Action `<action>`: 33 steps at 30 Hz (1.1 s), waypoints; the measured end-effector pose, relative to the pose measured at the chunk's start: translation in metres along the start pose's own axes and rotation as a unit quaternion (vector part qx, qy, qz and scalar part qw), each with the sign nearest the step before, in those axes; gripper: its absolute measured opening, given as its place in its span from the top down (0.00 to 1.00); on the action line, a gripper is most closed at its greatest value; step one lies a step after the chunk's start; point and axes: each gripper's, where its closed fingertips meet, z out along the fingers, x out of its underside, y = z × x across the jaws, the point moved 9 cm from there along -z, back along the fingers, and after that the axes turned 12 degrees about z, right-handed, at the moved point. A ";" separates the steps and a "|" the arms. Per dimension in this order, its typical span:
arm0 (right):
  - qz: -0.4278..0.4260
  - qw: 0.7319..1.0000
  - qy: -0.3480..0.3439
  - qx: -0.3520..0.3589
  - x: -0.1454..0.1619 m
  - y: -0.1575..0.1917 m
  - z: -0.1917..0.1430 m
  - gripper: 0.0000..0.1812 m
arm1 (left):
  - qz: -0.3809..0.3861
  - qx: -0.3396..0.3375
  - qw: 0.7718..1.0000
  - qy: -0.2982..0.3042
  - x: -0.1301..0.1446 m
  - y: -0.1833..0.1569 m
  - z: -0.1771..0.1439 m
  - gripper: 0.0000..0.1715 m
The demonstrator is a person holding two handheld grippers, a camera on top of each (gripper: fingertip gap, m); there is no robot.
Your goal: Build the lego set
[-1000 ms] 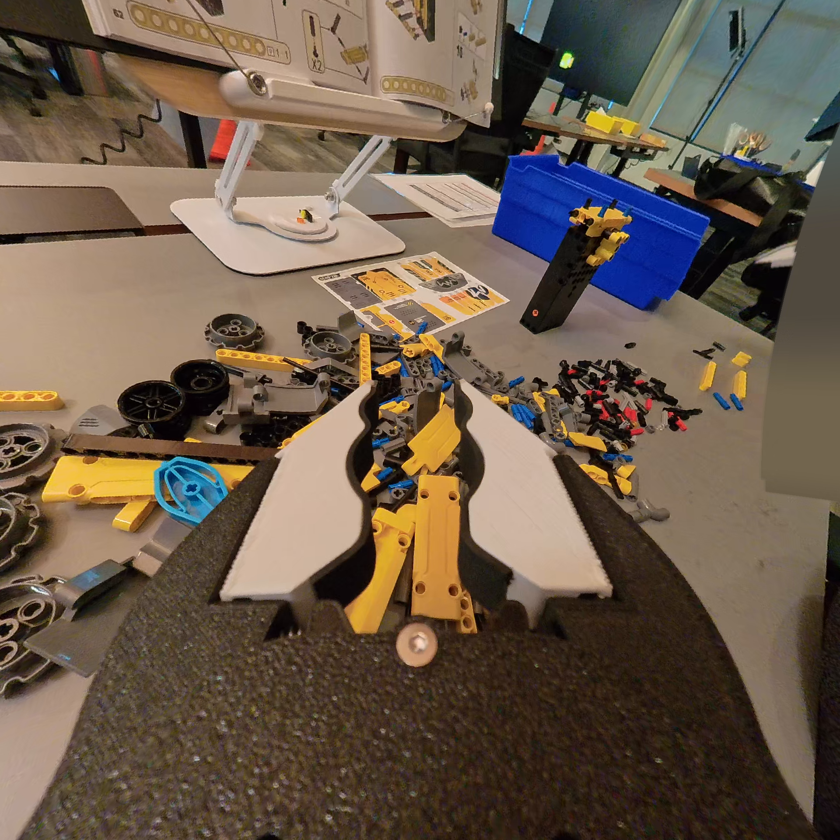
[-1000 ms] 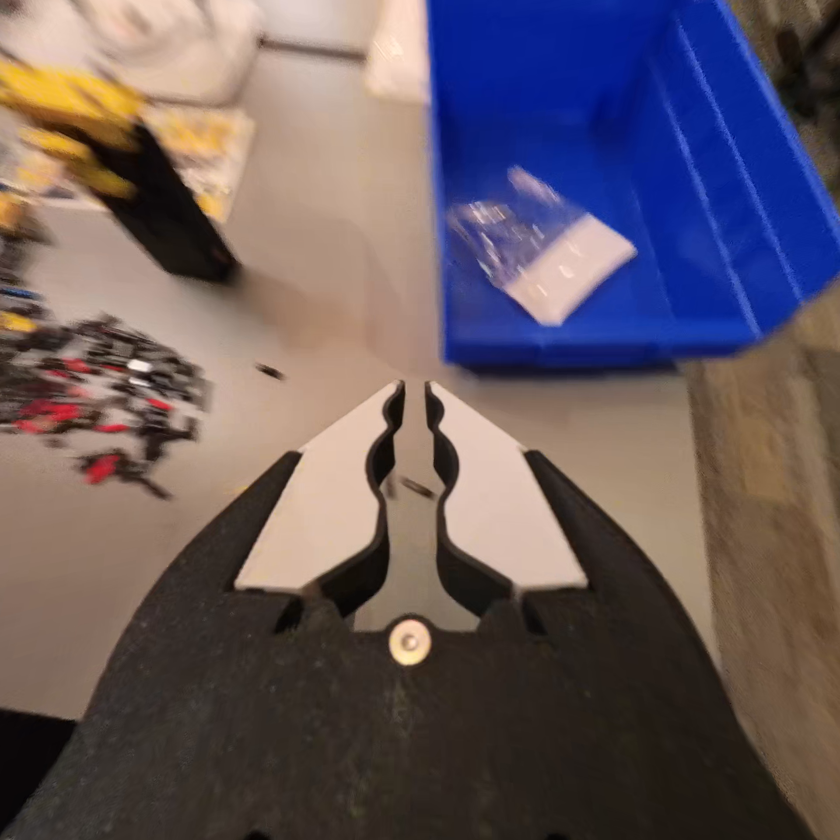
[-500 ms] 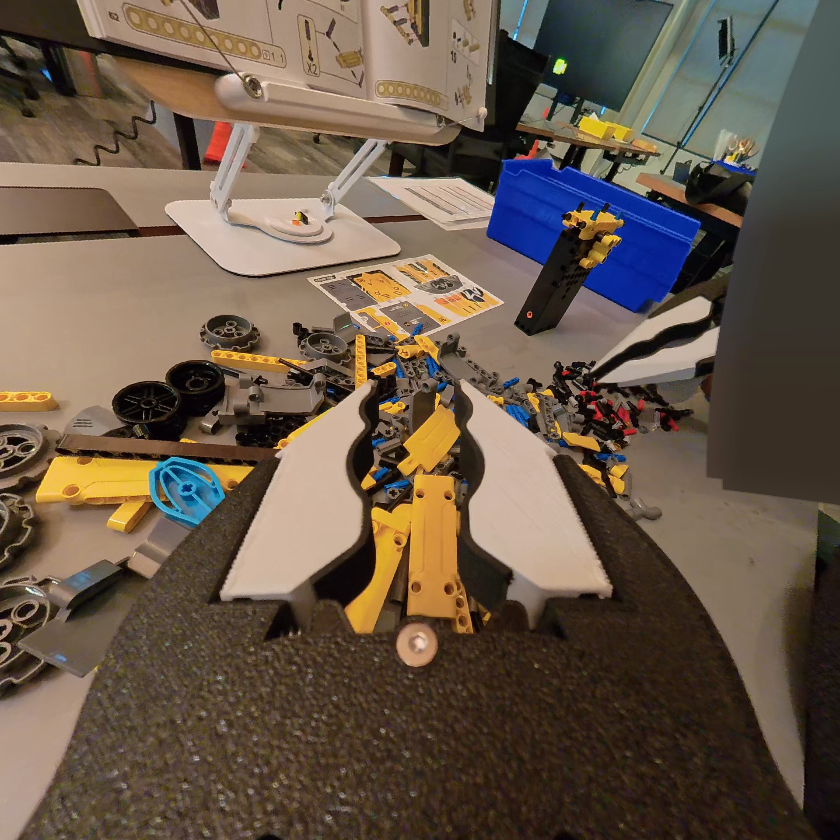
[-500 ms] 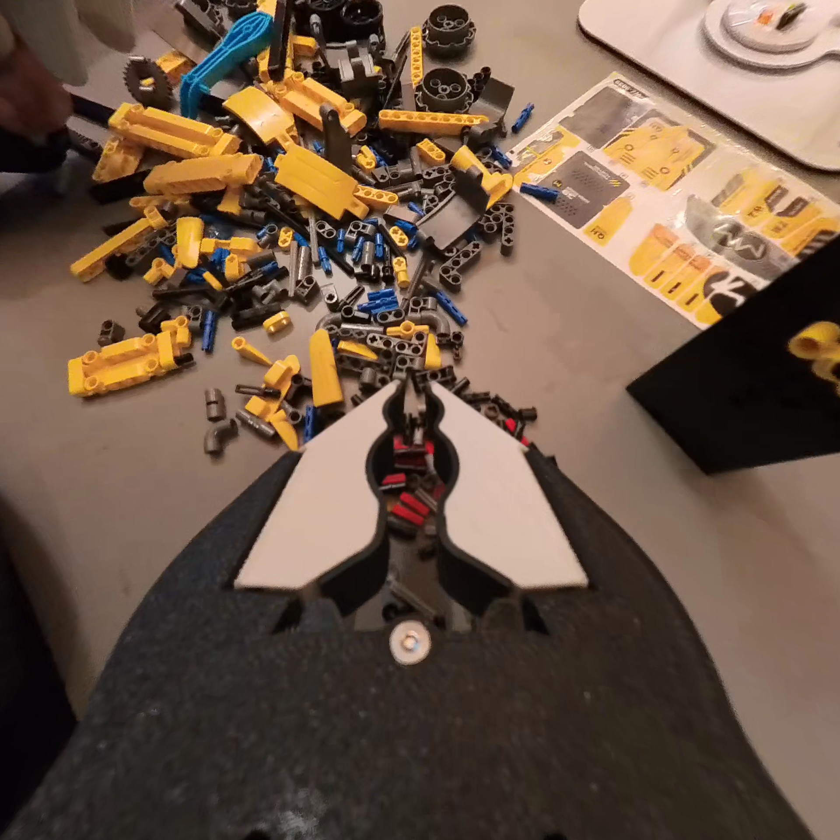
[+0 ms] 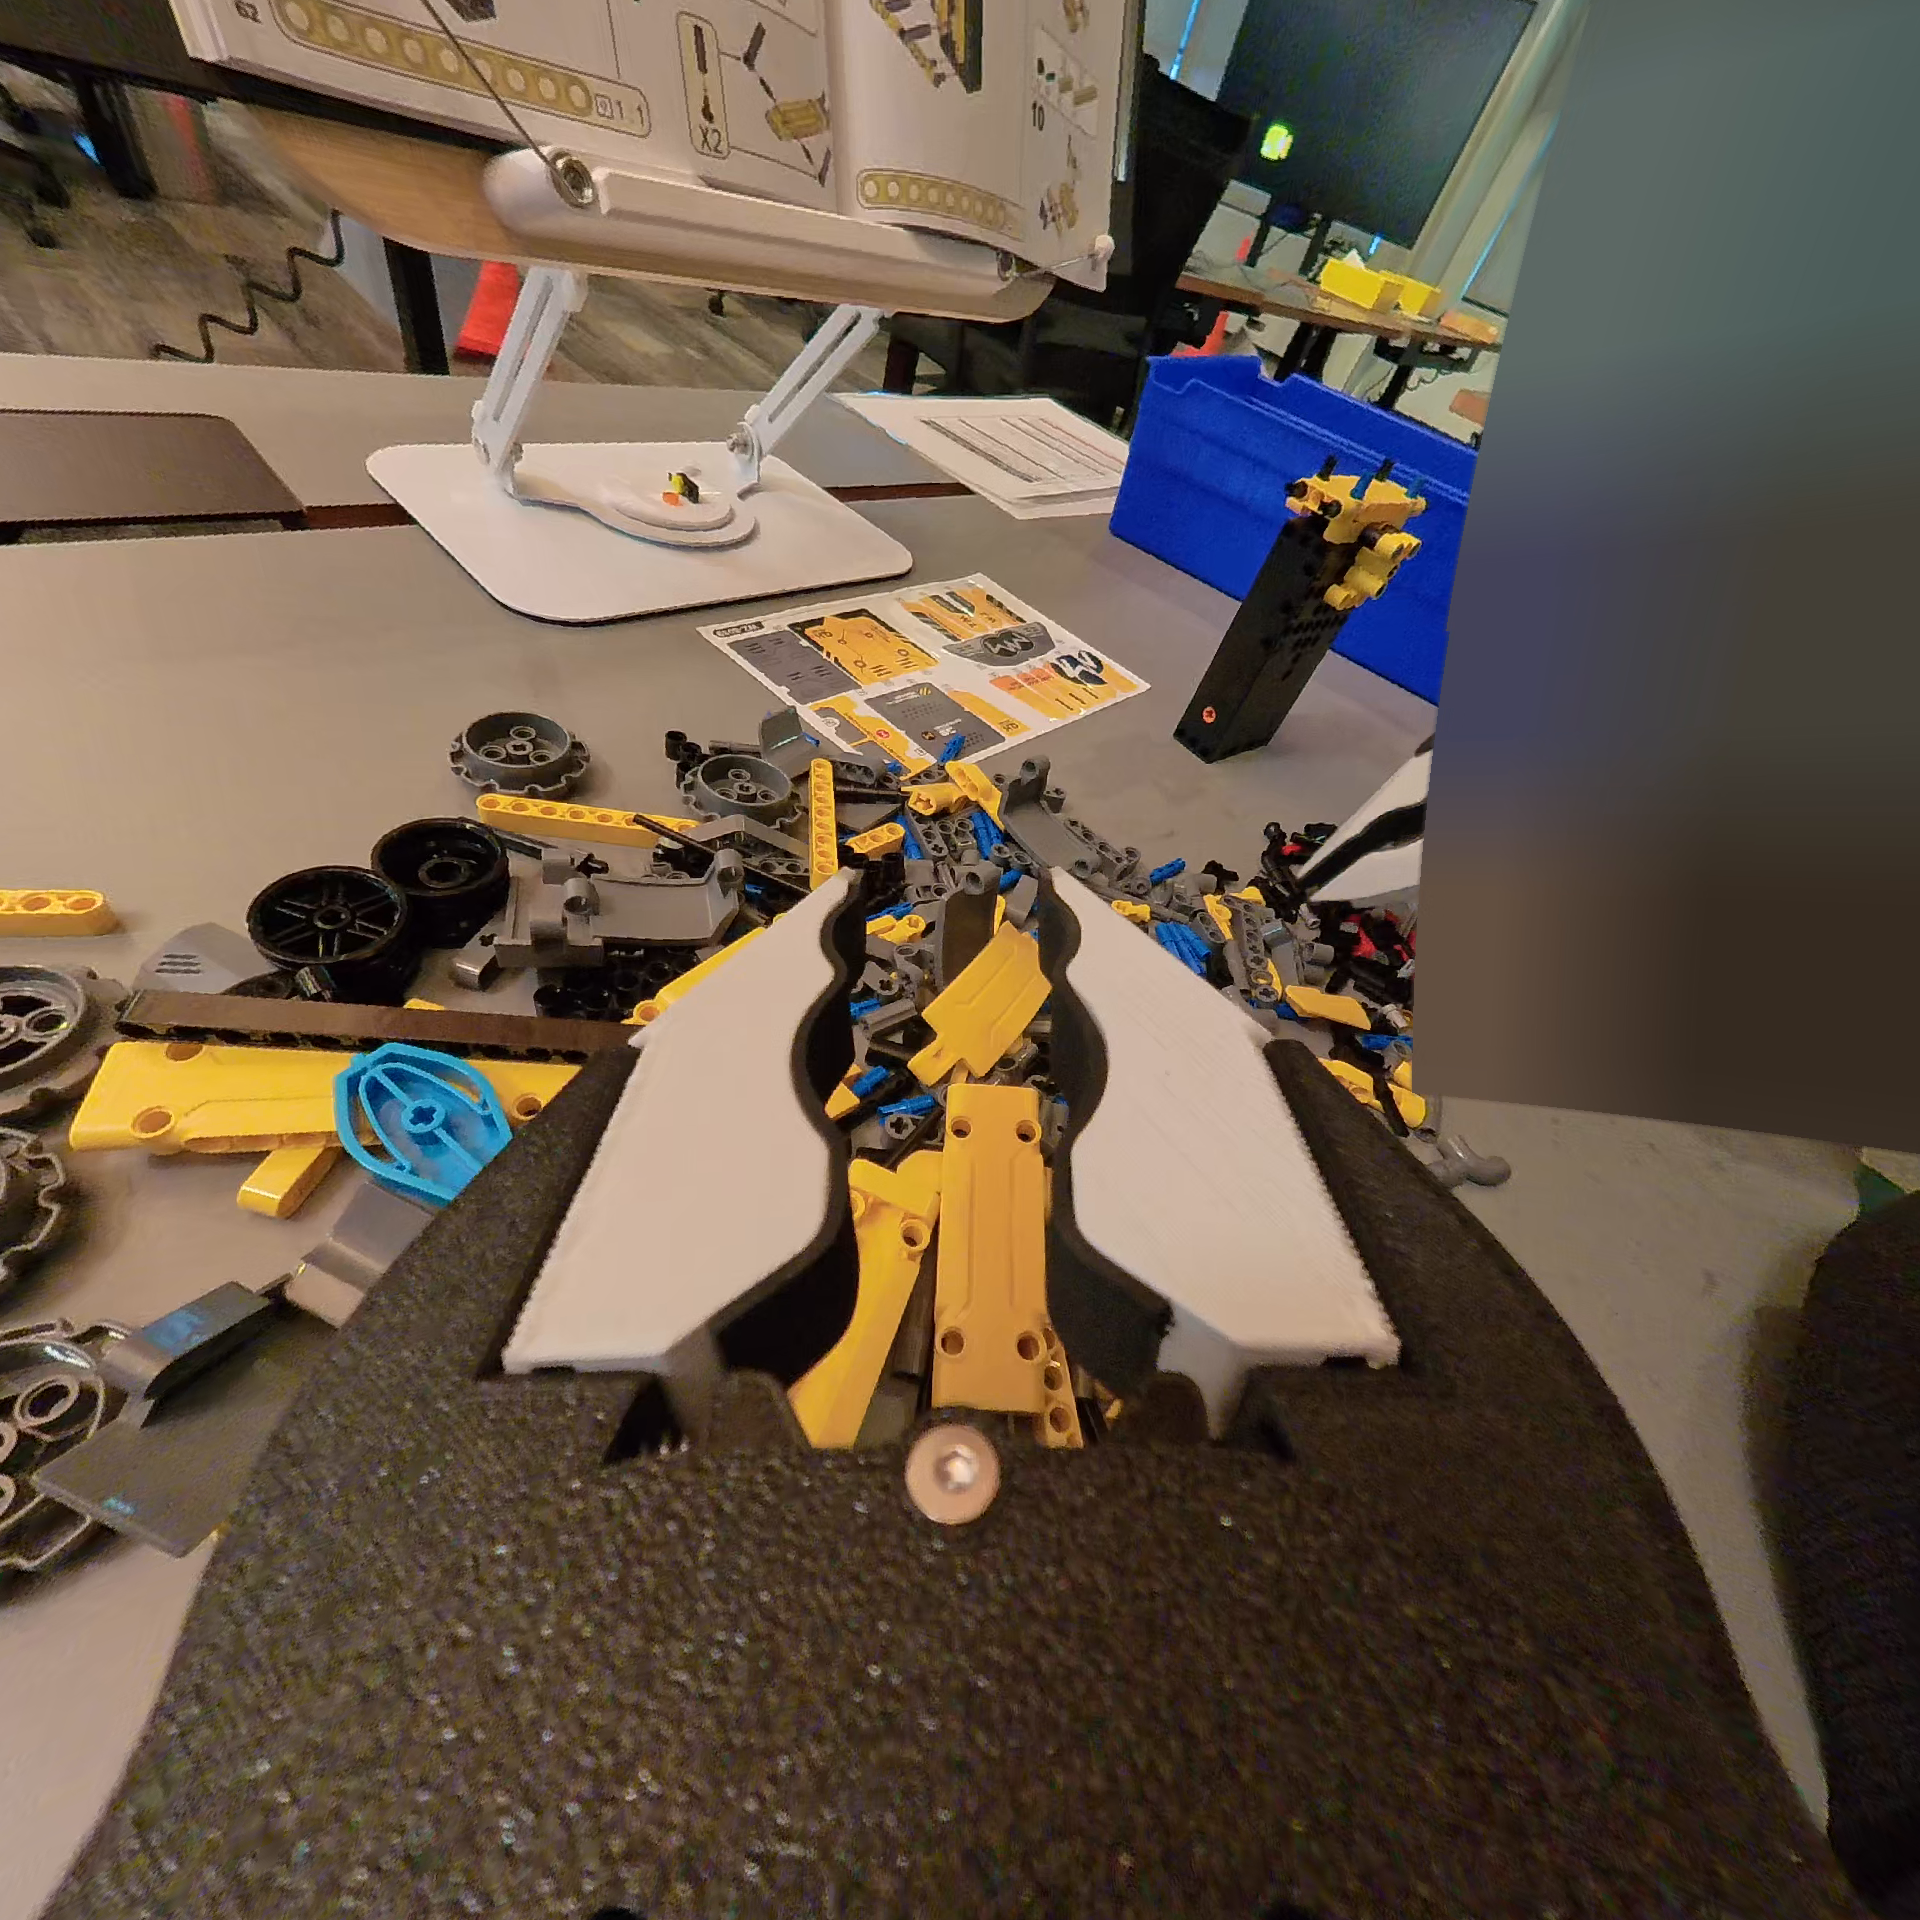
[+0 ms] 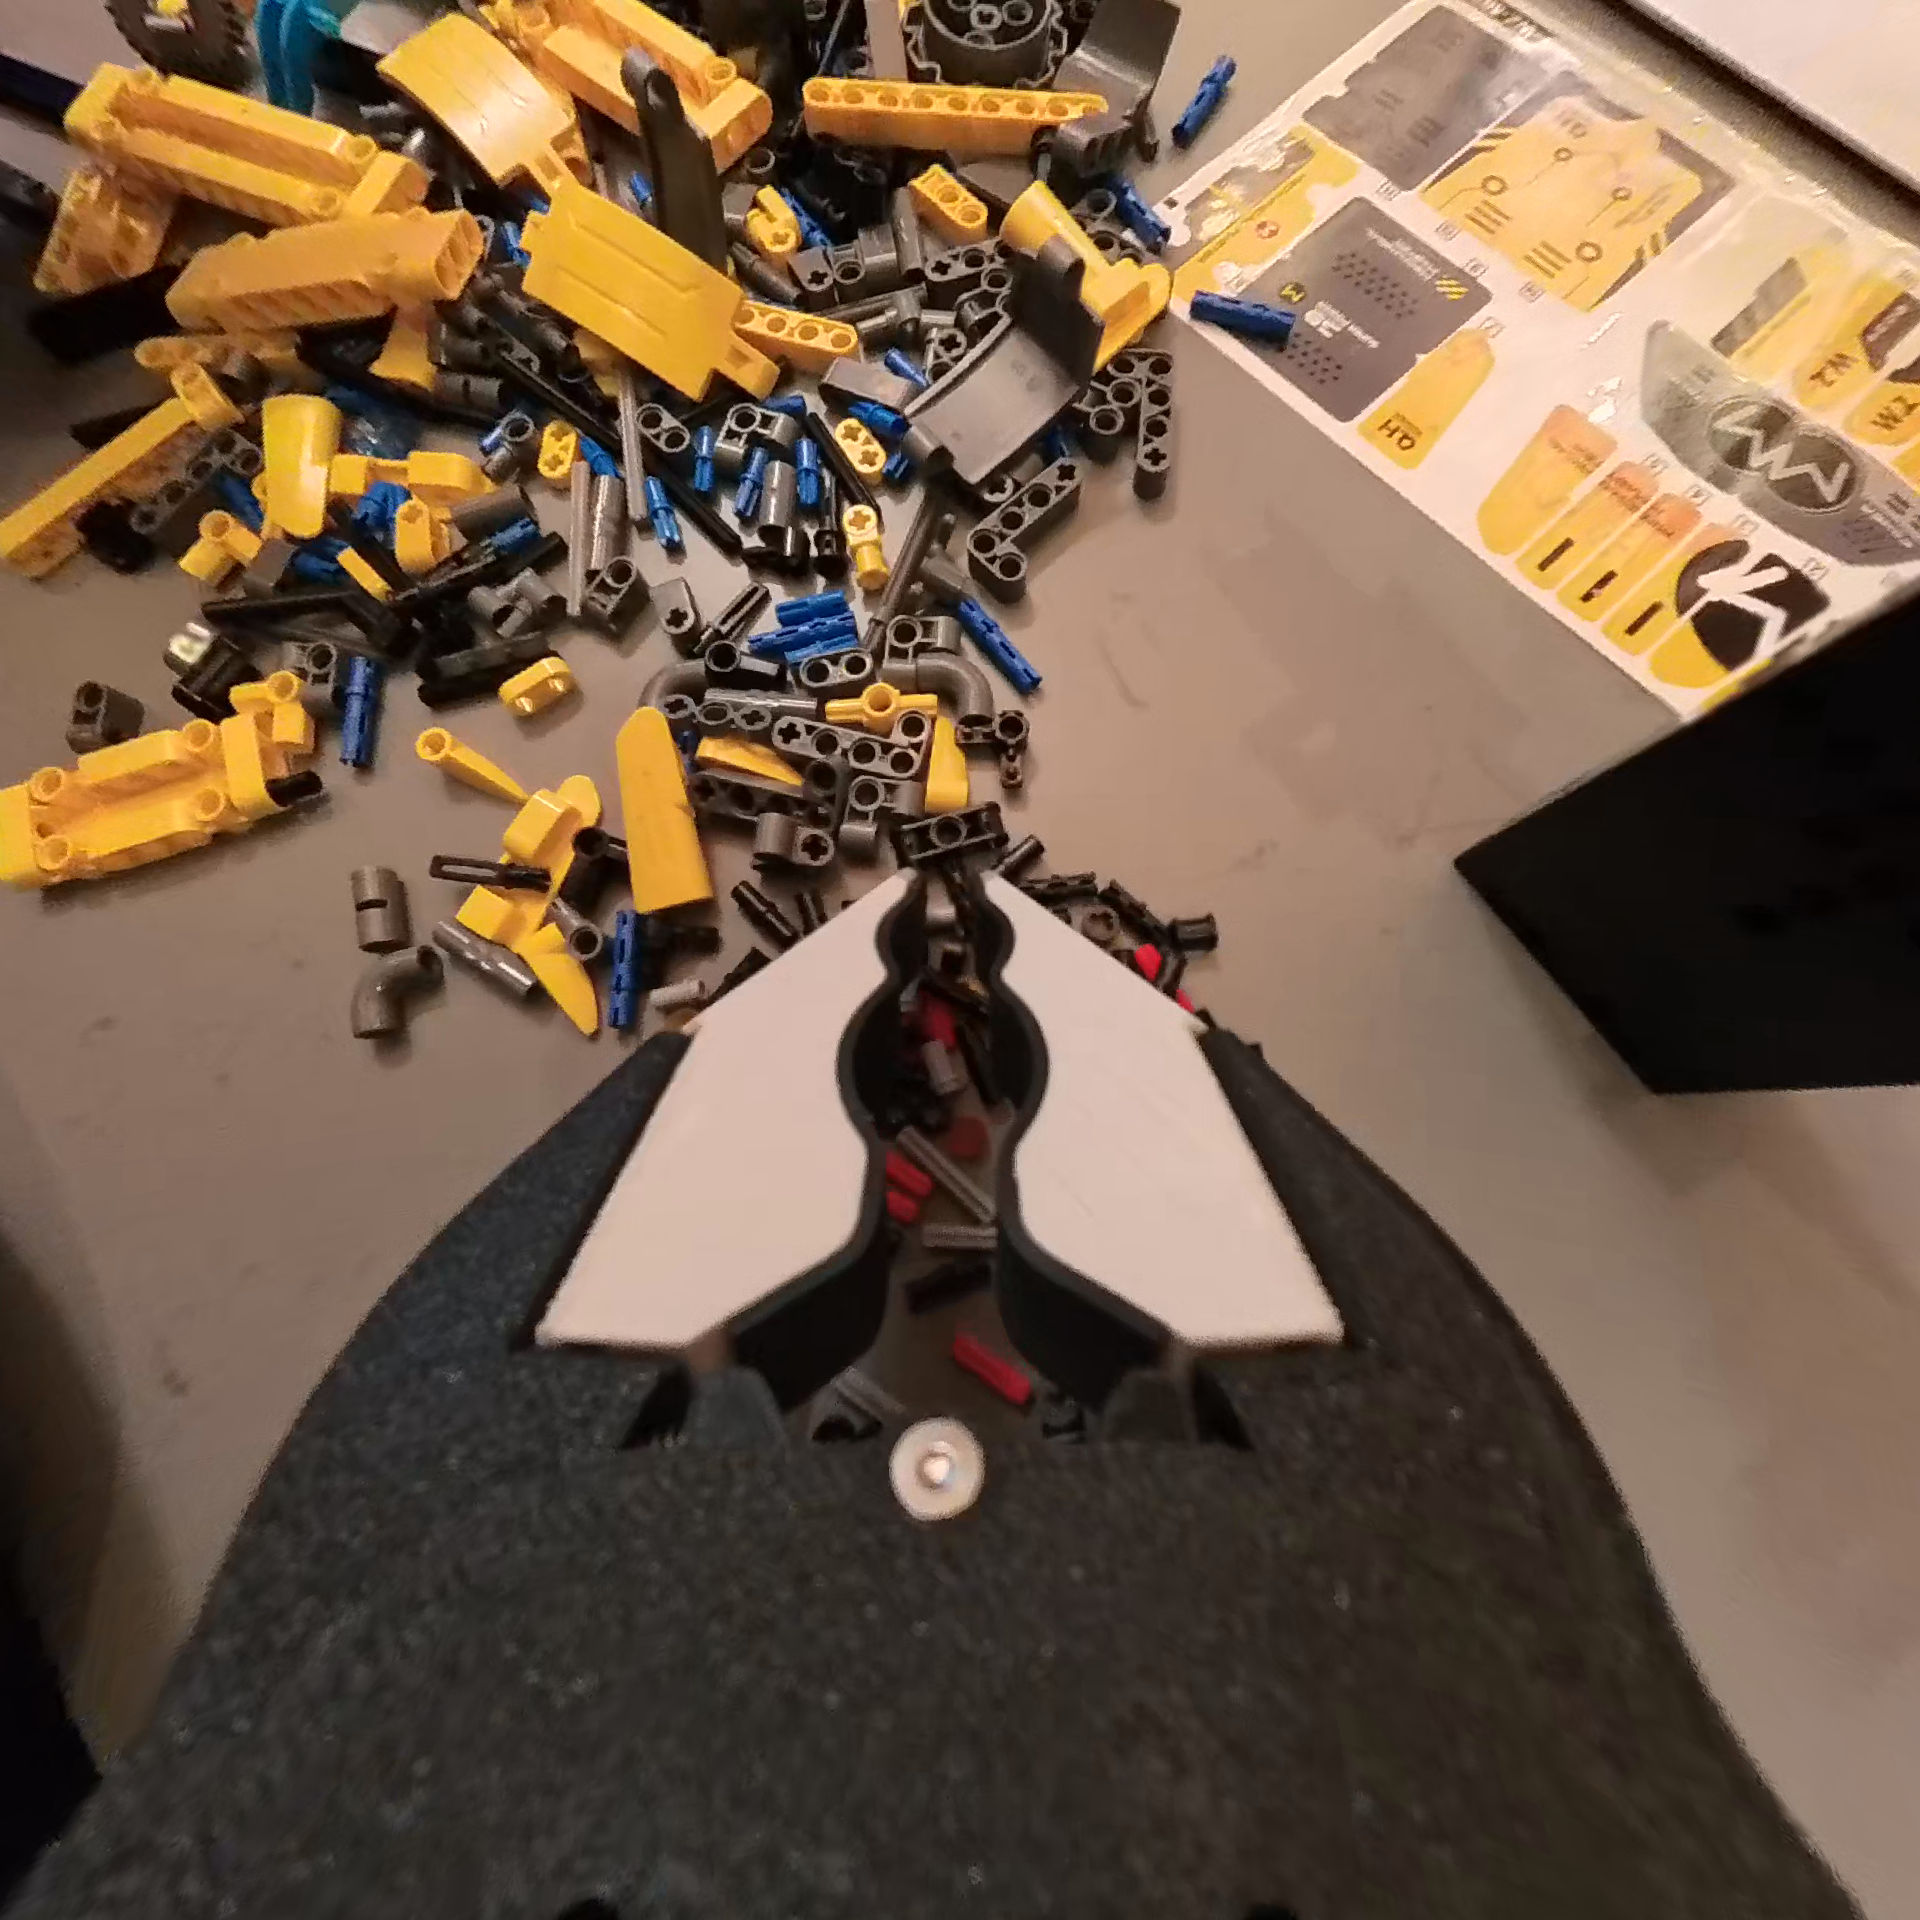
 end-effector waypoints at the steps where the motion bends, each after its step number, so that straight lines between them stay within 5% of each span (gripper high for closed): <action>1: -0.003 1.000 0.005 0.004 0.000 -0.001 0.002 0.96 | 0.000 0.000 1.000 0.000 0.000 0.000 0.000 0.81; 13: -0.014 0.999 0.039 0.007 -0.001 -0.002 0.004 0.97 | -0.004 0.002 1.000 -0.001 0.000 0.001 0.000 0.81; 20: -0.004 1.000 -0.009 0.004 -0.005 -0.004 -0.016 0.98 | -0.002 0.001 1.000 -0.001 0.000 0.001 0.000 0.81; 25: 0.045 0.989 -0.050 0.134 0.007 -0.046 -0.094 0.97 | -0.004 0.000 1.000 -0.005 -0.001 0.001 -0.001 0.81; 29: 0.132 0.935 -0.032 0.326 0.048 -0.102 -0.184 0.97 | -0.003 0.003 1.000 -0.006 -0.001 -0.001 -0.001 0.81; 33: 0.213 0.909 -0.016 0.357 0.099 -0.134 -0.212 0.97 | 0.002 0.001 1.000 -0.002 -0.001 -0.001 0.000 0.81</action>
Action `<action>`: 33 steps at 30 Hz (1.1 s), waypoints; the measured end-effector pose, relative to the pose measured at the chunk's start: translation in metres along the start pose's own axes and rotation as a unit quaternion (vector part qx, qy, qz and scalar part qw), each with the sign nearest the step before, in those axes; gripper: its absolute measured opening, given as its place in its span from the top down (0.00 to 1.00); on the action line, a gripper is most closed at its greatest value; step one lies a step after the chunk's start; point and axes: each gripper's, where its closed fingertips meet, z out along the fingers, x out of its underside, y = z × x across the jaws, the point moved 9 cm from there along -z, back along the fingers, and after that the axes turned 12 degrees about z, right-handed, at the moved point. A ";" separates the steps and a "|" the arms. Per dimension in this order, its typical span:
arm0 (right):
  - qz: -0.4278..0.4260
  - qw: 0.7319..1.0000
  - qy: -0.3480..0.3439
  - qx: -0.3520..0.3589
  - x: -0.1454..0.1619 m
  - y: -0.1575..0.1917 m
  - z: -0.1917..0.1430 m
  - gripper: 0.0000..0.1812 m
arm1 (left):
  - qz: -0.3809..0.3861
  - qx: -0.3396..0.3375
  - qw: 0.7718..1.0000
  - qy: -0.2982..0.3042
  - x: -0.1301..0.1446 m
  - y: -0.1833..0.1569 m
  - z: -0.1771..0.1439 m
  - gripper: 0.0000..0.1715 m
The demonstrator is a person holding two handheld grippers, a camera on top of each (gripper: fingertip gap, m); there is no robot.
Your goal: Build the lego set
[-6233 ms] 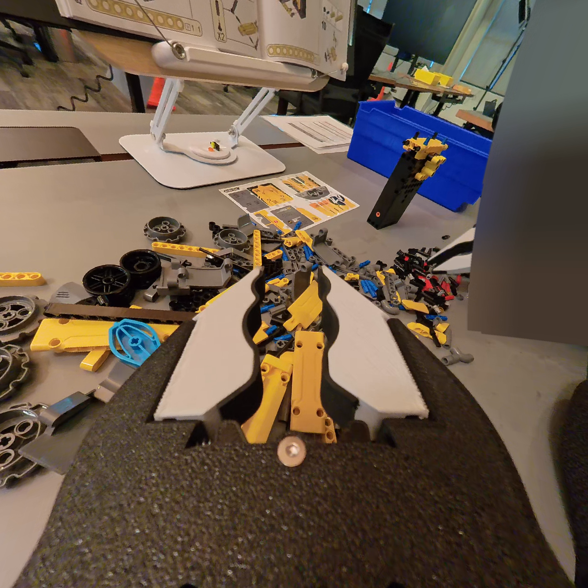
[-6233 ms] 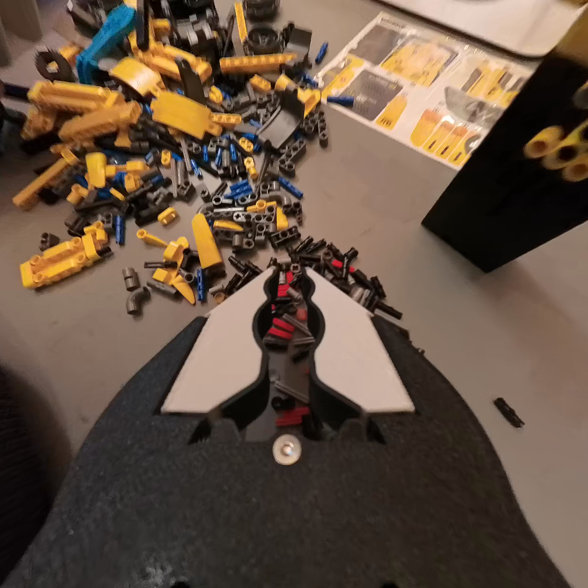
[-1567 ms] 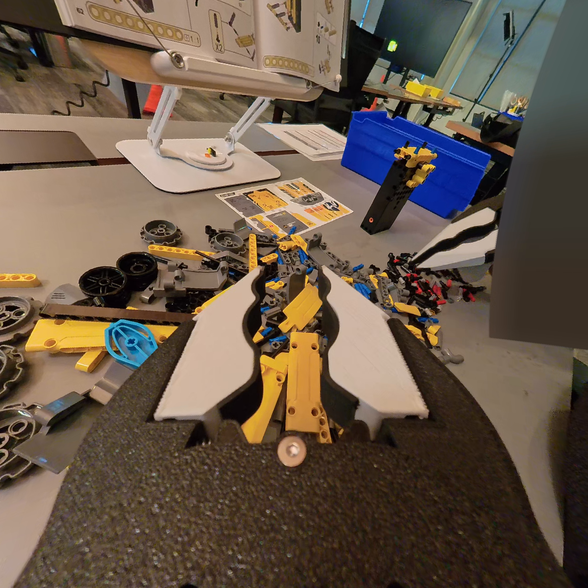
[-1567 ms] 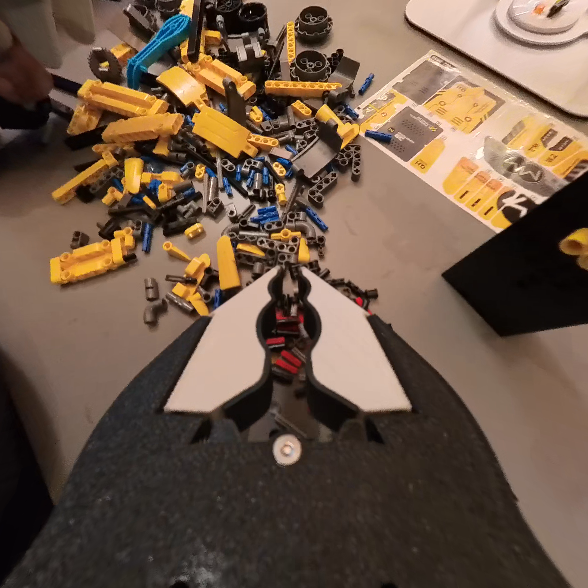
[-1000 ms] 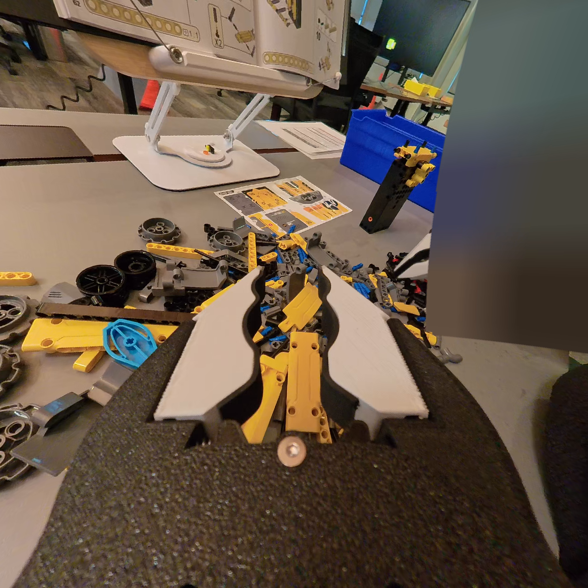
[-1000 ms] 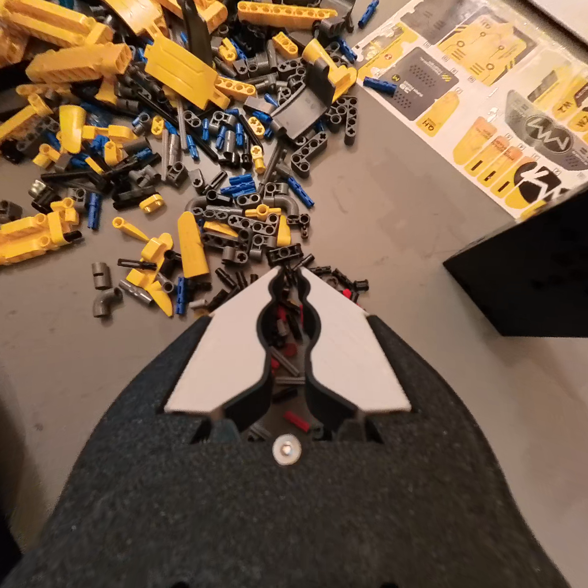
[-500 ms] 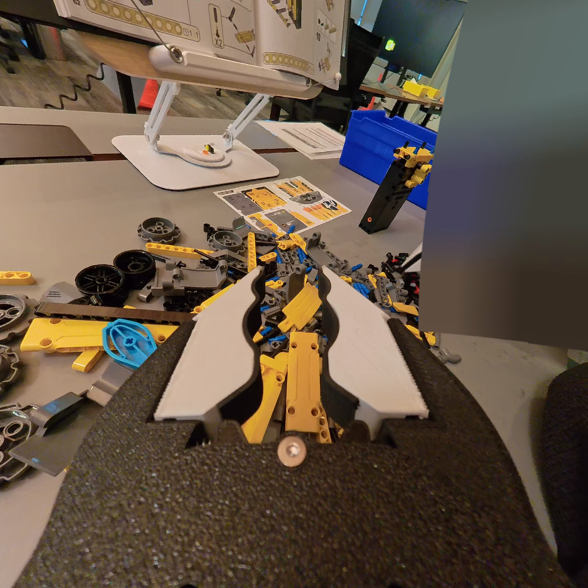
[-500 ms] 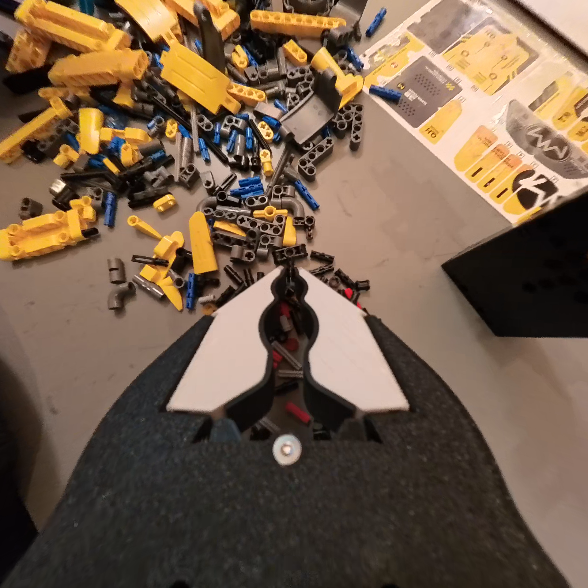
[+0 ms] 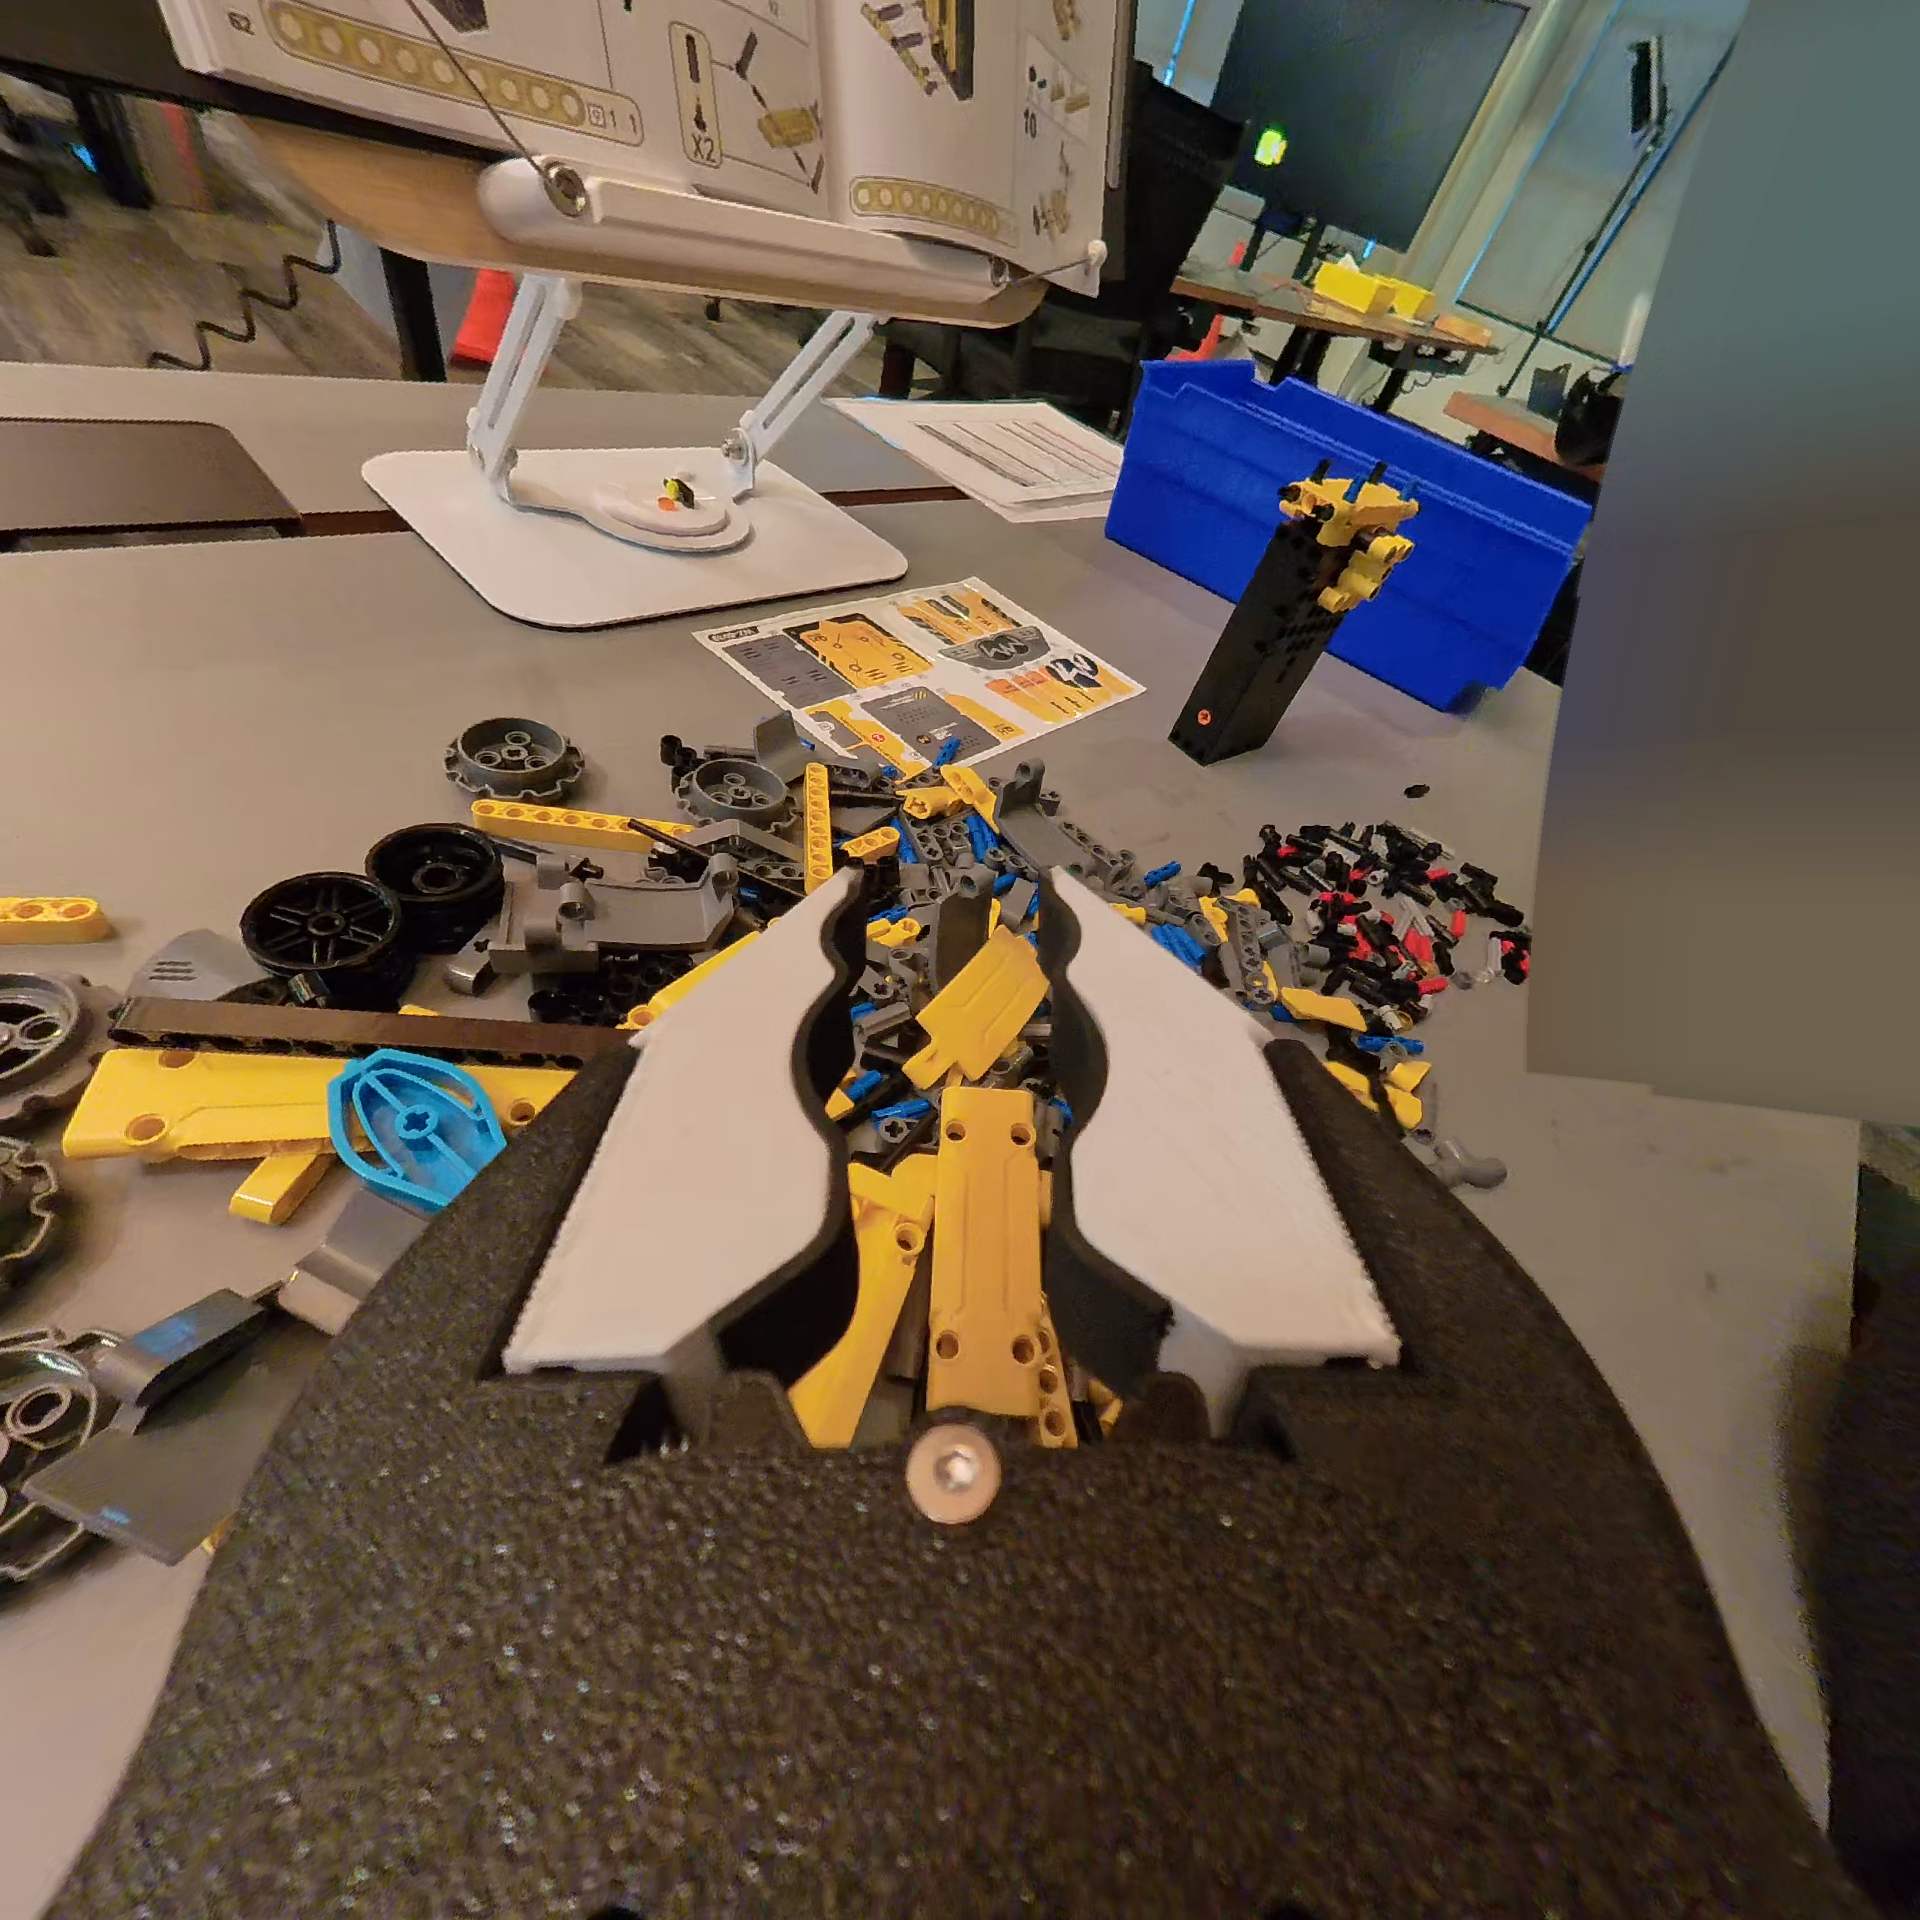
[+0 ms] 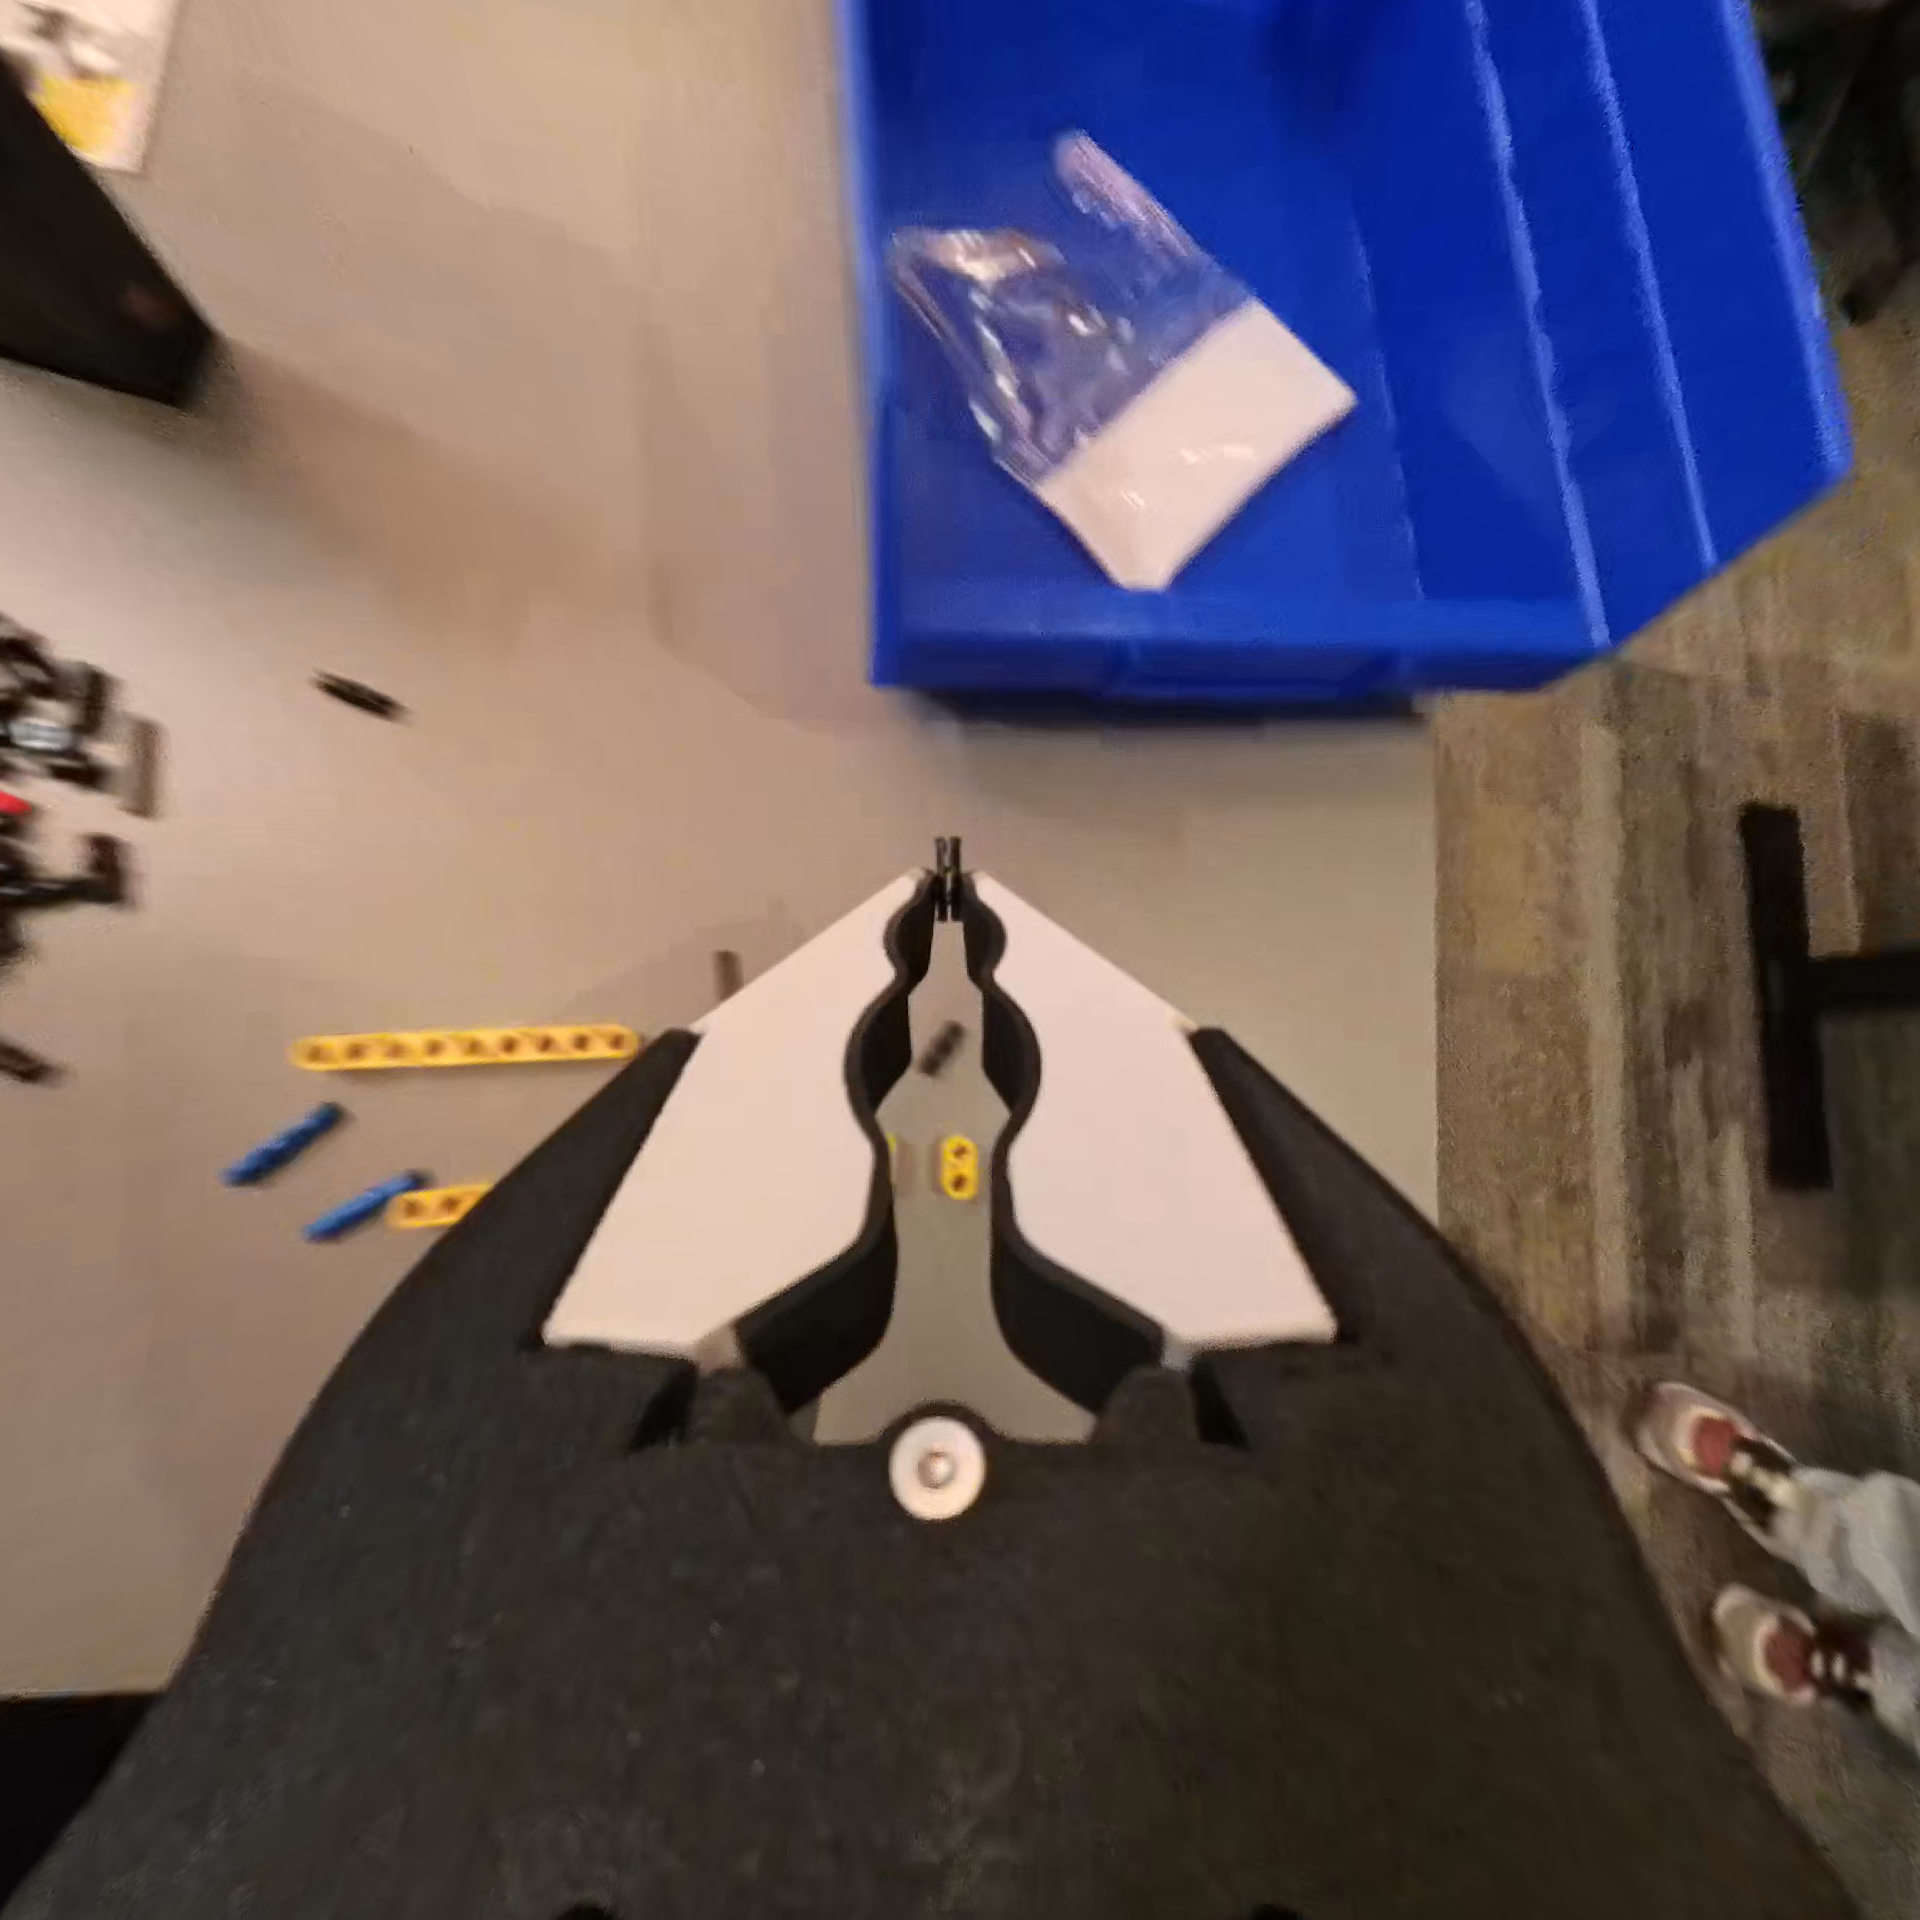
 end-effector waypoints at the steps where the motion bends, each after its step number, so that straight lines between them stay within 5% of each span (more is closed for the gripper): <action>1: 0.007 1.000 0.005 0.010 0.008 -0.008 0.005 0.97 | 0.001 -0.001 1.000 0.002 0.000 0.000 0.000 0.81; 10: 0.068 0.995 0.068 -0.015 0.048 -0.025 0.036 0.97 | 0.007 -0.016 1.000 0.011 0.002 0.001 0.002 0.81; 22: 0.066 0.996 0.021 -0.061 0.044 -0.024 0.010 0.94 | 0.033 -0.037 0.998 0.023 -0.001 -0.011 0.009 0.81; 27: -0.006 0.988 -0.073 -0.139 0.016 0.028 -0.024 0.94 | 0.040 -0.014 0.999 0.012 -0.008 -0.027 0.018 0.81; 33: -0.113 0.912 -0.179 -0.350 -0.023 0.153 -0.041 0.94 | 0.095 0.067 0.993 0.029 -0.012 -0.066 0.044 0.81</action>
